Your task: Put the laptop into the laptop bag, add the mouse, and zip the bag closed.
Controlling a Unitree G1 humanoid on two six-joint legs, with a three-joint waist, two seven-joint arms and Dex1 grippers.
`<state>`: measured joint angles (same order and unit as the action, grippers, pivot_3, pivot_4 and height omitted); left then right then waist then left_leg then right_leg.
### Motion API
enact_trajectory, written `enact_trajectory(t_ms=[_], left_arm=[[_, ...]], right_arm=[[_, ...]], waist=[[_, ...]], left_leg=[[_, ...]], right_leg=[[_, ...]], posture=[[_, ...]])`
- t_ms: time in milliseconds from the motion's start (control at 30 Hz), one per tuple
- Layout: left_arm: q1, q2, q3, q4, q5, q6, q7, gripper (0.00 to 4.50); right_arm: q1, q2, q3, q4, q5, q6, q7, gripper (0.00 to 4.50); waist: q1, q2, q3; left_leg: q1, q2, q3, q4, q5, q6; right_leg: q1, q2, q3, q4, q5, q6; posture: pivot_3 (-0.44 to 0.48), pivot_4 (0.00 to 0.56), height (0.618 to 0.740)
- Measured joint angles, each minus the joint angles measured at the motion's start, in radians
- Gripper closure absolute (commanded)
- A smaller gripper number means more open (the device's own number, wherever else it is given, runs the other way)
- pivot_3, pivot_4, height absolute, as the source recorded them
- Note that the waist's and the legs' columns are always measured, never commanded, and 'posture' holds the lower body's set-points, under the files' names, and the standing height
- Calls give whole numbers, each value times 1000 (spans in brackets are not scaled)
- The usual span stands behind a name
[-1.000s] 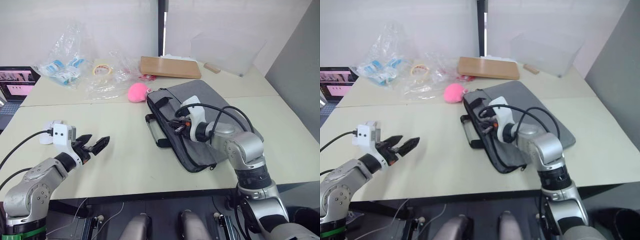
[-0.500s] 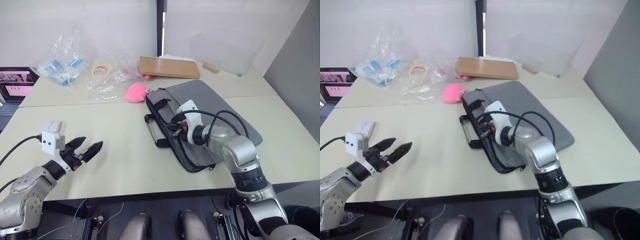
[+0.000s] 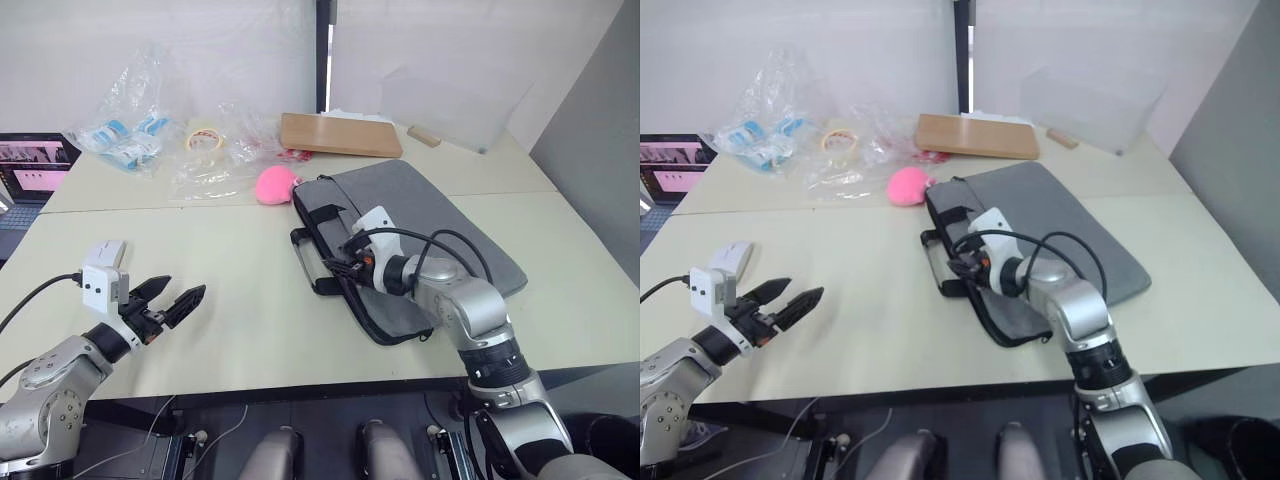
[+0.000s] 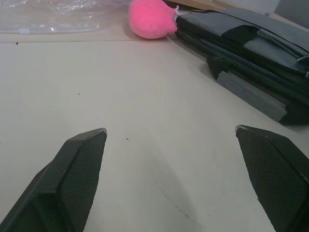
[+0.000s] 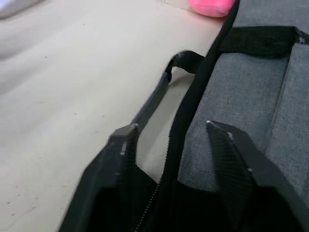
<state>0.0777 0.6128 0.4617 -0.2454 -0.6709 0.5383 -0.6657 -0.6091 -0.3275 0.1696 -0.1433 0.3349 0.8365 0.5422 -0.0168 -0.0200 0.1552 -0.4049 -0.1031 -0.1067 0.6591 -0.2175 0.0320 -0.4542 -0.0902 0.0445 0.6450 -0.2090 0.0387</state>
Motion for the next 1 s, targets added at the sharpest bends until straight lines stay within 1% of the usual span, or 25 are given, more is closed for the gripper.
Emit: enact_trajectory(t_ms=[67,100,200,300,367,433,467,567,600,633,667,733,867,1000], left_arm=[[4,17,16,3,-4,1,-17,0],[8,32,33,10,-14,4,-33,0],[20,73,80,30,-39,12,-72,0],[24,141,121,72,-80,55,-130,0],[13,238,191,179,-104,101,-177,0],[5,334,288,307,-108,120,-214,0],[-2,371,321,363,-103,115,-236,0],[-35,442,336,525,-56,59,-309,0],[-41,463,335,582,-34,30,-328,0],[-43,511,339,726,14,-32,-362,0],[-42,513,342,737,19,-37,-364,0],[-62,549,341,890,62,-112,-393,0],[-105,613,355,1168,123,-242,-377,0],[-120,620,356,1298,156,-325,-378,0]], right_arm=[[4,-28,-33,-42,43,3,42,144],[7,-59,-55,-70,73,7,73,26],[8,-142,-124,-112,121,9,142,26],[27,-268,-156,-112,139,-52,256,26],[40,-410,-190,-25,90,-189,331,26],[55,-540,-268,110,25,-329,379,26],[67,-576,-310,164,11,-393,402,26],[103,-597,-372,245,-3,-537,442,26],[113,-606,-382,279,-4,-557,454,26],[139,-646,-411,381,-12,-591,482,26],[142,-649,-417,391,-13,-591,483,26],[151,-675,-435,497,-21,-657,507,26],[150,-731,-462,724,-67,-785,524,26],[125,-732,-451,875,-101,-867,543,26]], waist=[[1,0,0],[2,0,0],[3,0,0],[5,0,1],[6,0,2],[6,1,3],[6,2,3],[1,1,3],[-3,1,4],[-7,1,4],[-7,2,4],[-8,2,4],[-7,2,4],[-10,2,4]], left_leg=[[0,0,0,0,0,0],[0,0,0,0,0,0],[1,1,0,0,0,0],[1,2,0,0,0,0],[0,2,1,0,0,0],[1,2,2,0,0,1],[4,4,3,-2,0,1],[19,9,9,-13,-1,2],[20,11,11,-14,-1,2],[20,11,12,-16,-1,2],[20,11,13,-16,-2,2],[19,12,15,-17,-2,2],[21,13,21,-17,-4,3],[23,13,25,-17,-5,3]], right_leg=[[0,0,0,-1,0,0],[0,0,0,-1,0,0],[2,0,-2,-4,0,0],[4,0,-4,-5,0,0],[4,0,-6,-7,-1,0],[6,0,-8,-12,-1,0],[9,1,-9,-15,-1,0],[22,-1,-8,-20,-2,-1],[22,-2,-8,-21,-3,-2],[21,0,-7,-20,-4,-3],[19,0,-7,-20,-4,-3],[16,-2,-6,-18,-3,-4],[16,-2,-6,-17,-3,-4],[16,-4,-4,-17,-3,-3]], posture=[[0,150,740],[0,150,740],[0,150,740],[0,150,740],[0,150,740],[0,150,740],[0,150,740],[0,150,740],[0,150,740],[0,150,740],[0,150,740],[0,150,740],[0,150,740],[0,150,740]])
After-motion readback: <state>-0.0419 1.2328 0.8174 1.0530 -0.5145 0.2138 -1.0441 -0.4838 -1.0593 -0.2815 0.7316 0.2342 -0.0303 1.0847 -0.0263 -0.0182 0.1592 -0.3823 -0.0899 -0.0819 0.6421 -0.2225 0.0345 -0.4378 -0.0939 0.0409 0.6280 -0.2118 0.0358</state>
